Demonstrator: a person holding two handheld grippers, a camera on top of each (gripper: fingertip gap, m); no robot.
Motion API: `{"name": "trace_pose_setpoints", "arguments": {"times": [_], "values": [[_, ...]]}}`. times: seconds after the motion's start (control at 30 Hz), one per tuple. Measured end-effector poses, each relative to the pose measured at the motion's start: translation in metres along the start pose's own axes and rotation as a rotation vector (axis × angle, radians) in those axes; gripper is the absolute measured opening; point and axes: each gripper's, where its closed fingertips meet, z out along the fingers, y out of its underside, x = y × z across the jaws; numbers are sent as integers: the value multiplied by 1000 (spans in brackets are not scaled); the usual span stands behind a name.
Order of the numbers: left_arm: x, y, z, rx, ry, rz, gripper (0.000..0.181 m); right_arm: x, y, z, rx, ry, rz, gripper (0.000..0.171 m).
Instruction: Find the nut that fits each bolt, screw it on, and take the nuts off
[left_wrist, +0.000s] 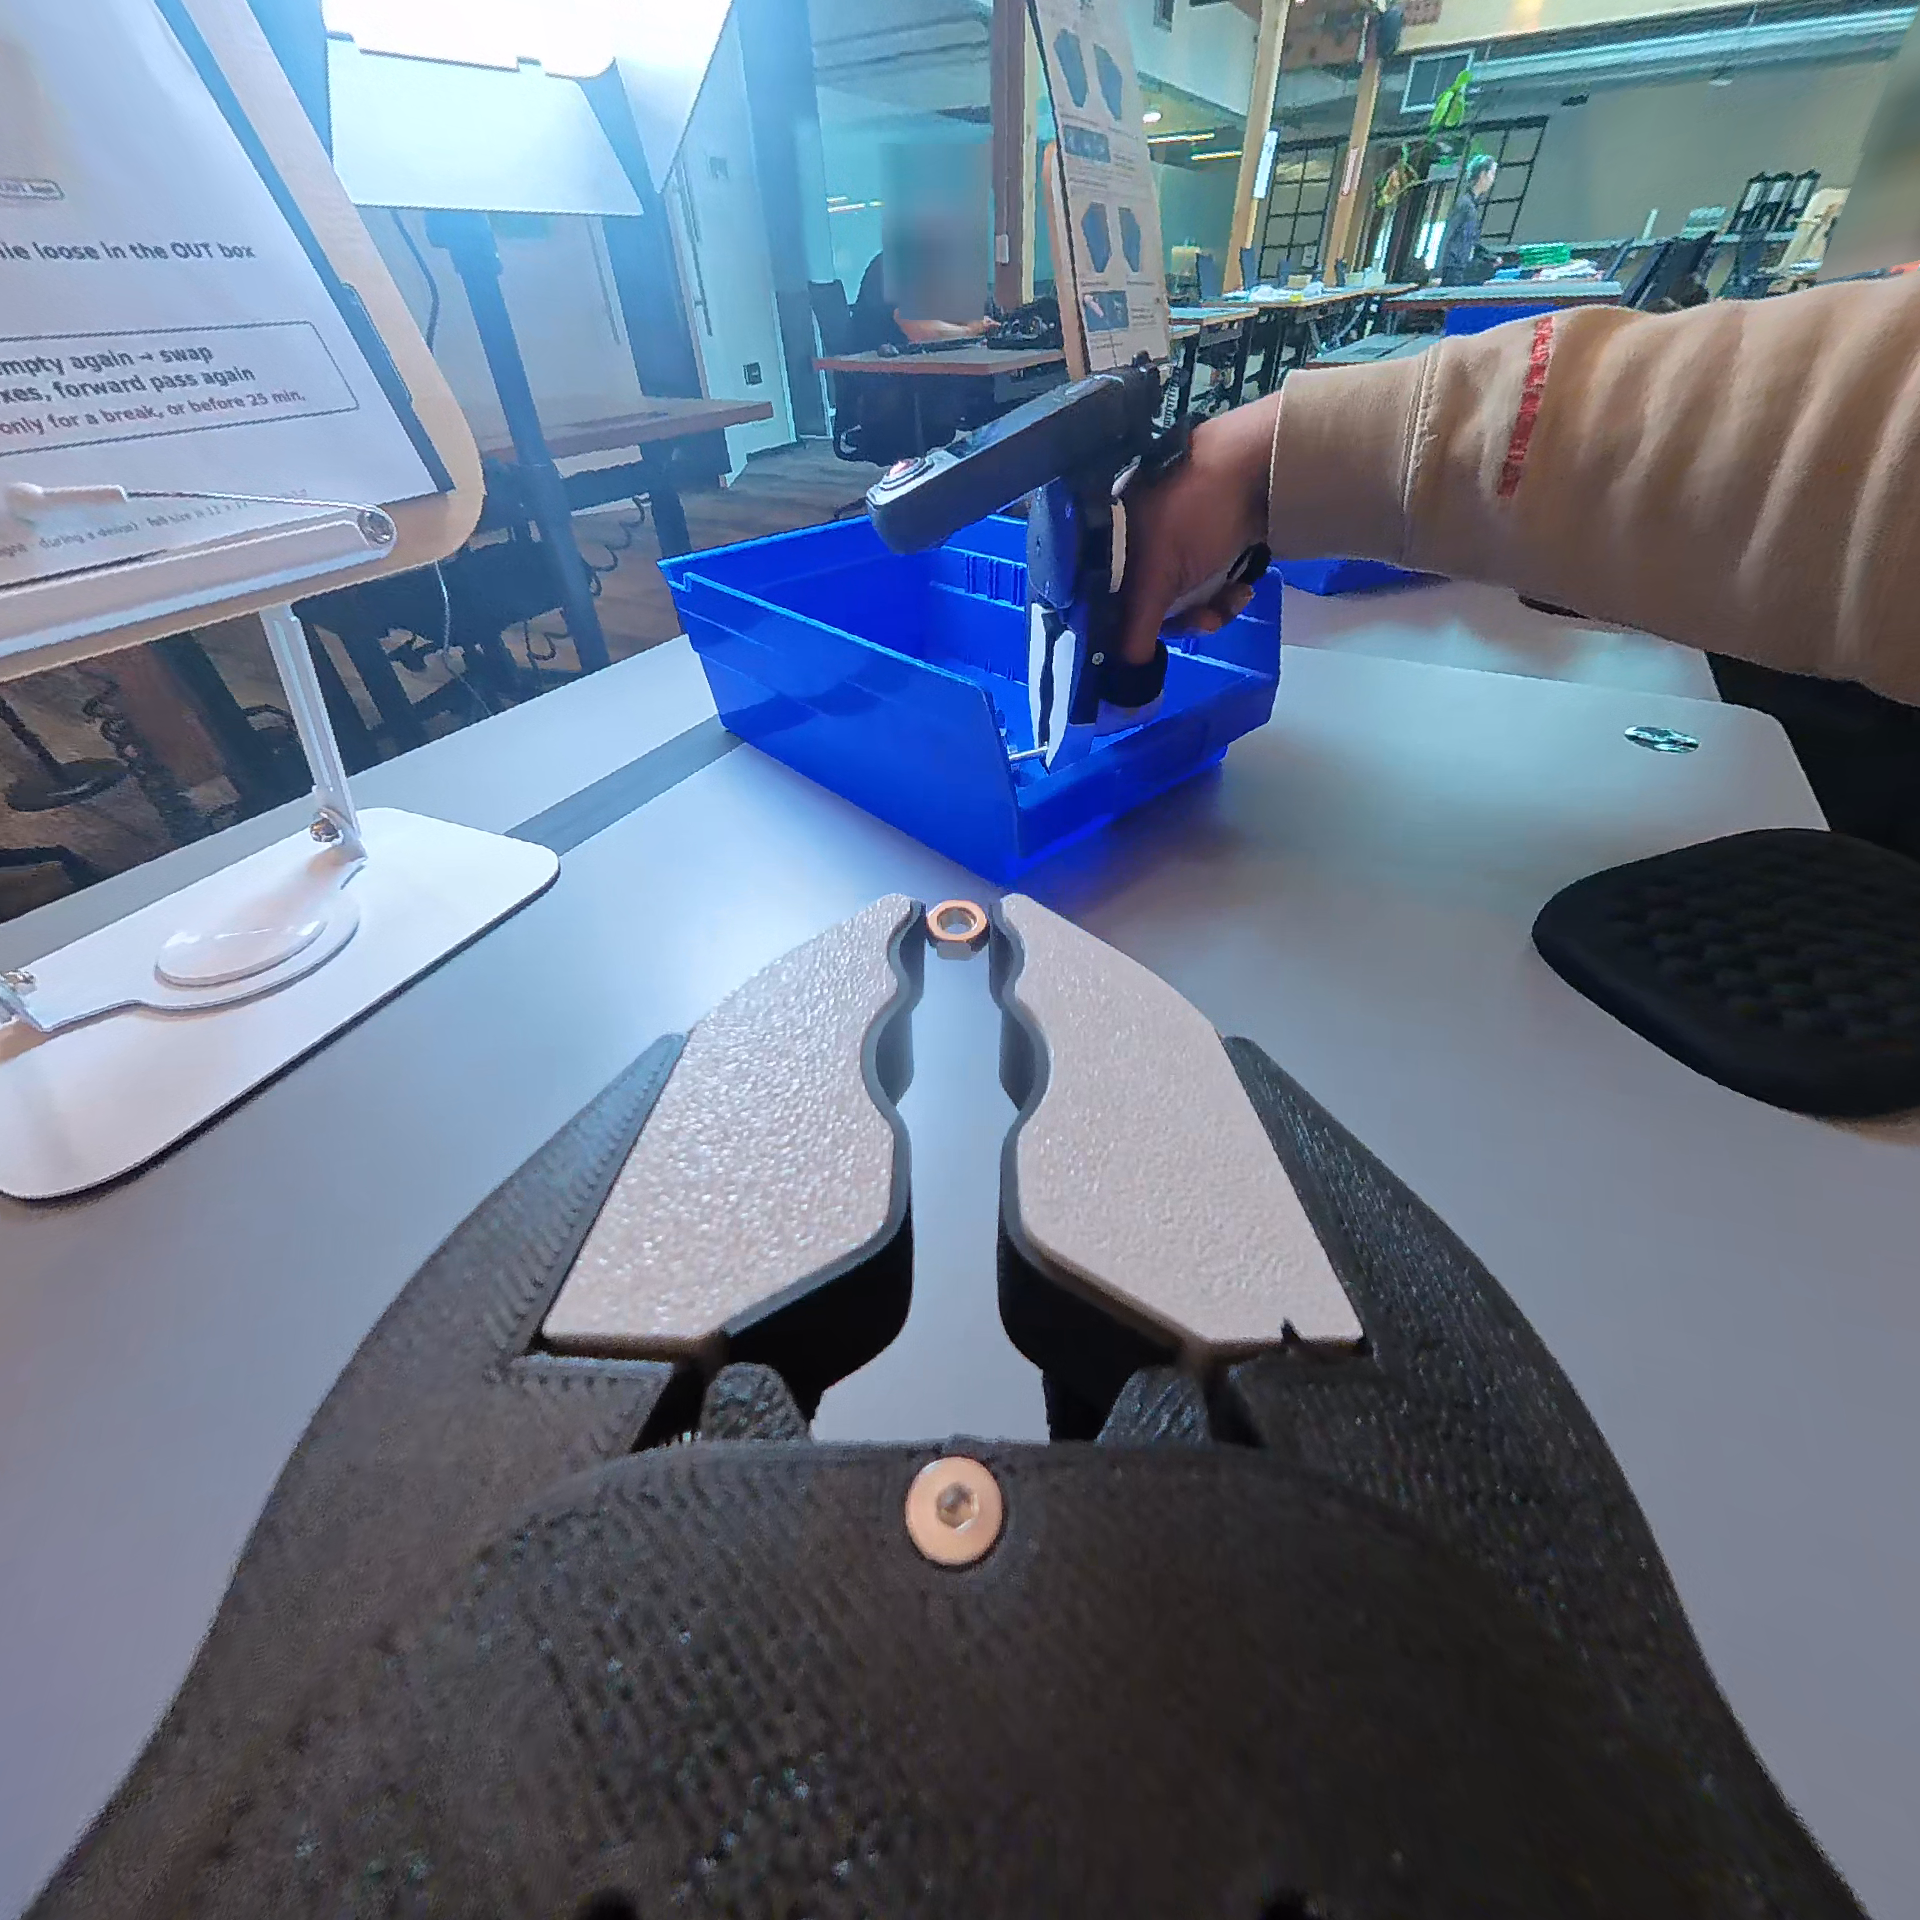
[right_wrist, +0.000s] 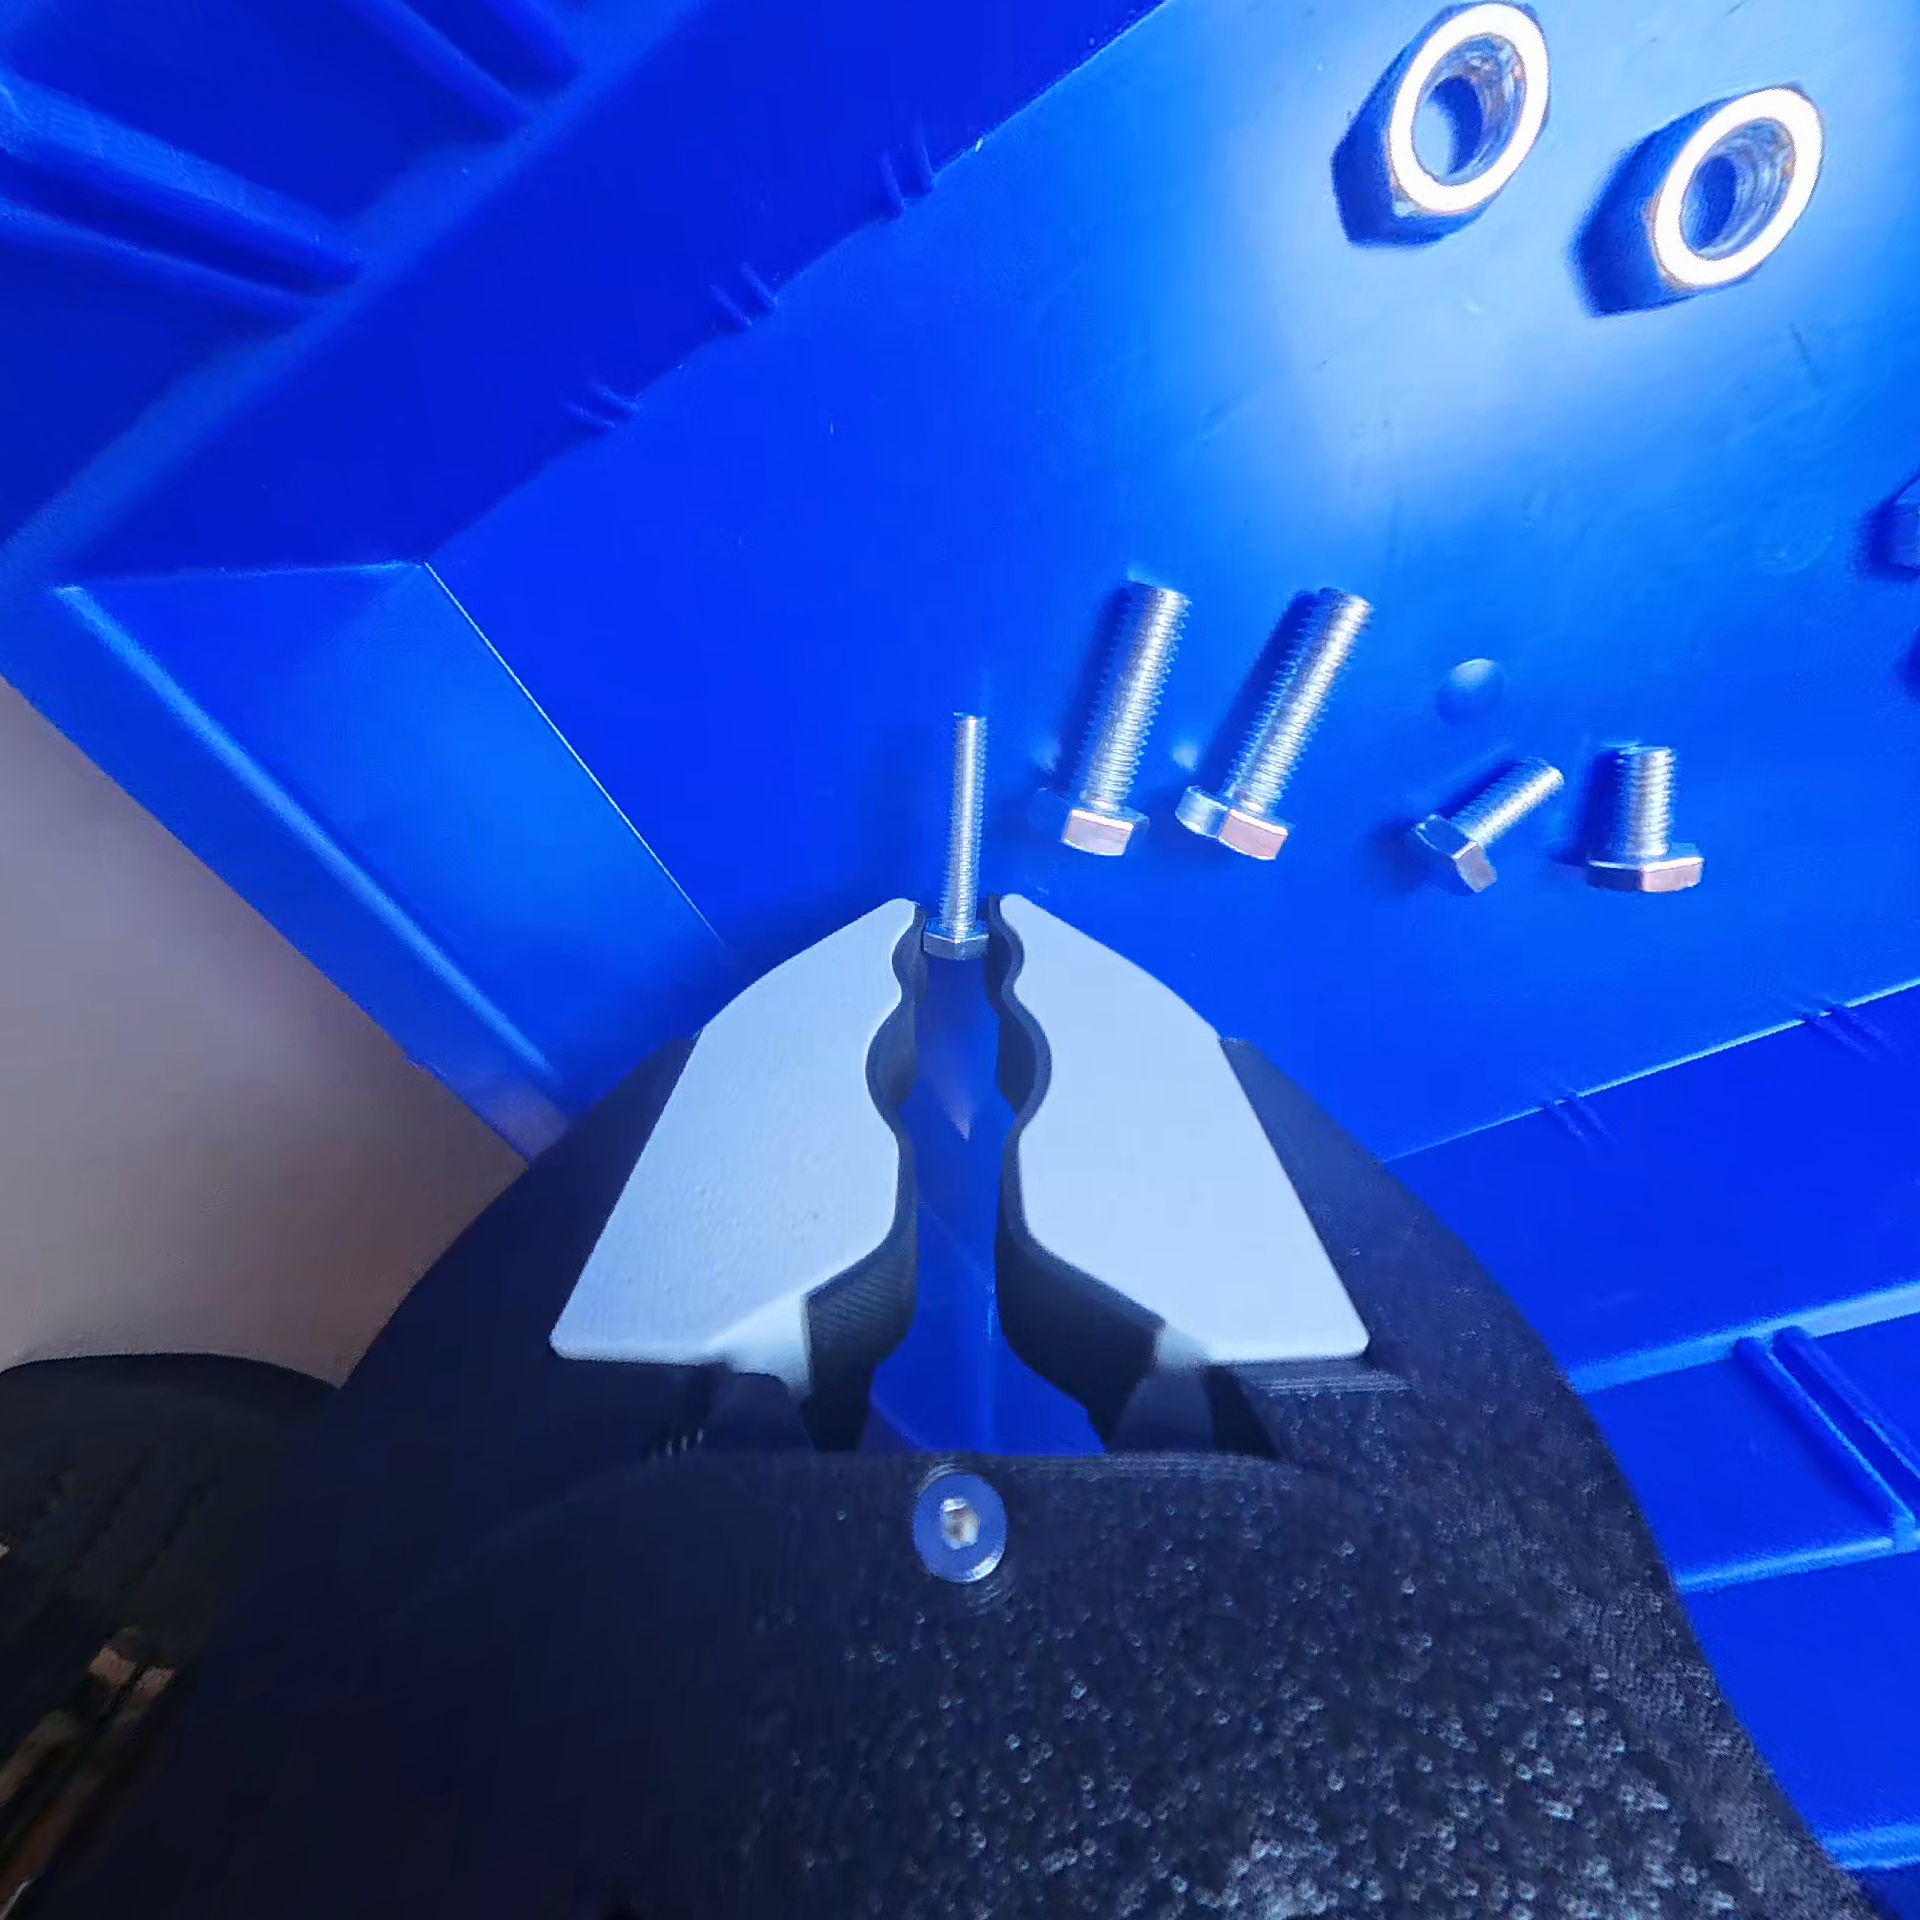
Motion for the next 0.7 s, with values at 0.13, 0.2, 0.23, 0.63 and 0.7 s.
{"name": "trace_pose_setpoints", "arguments": {"times": [0.13,0.2,0.23,0.63,0.7], "values": [[0,4,2,-11,5,-2,11,0,-3,0,-8,6,-63,10],[0,5,2,-14,5,-1,12,-3,-6,1,-4,-8,-92,10],[0,5,2,-15,5,-1,11,-4,-6,1,-7,-9,-109,10],[2,13,6,-26,19,-6,12,-7,-14,-13,135,-20,-146,15],[3,13,7,-23,18,-4,11,-17,-26,-34,254,-10,-151,15]]}}
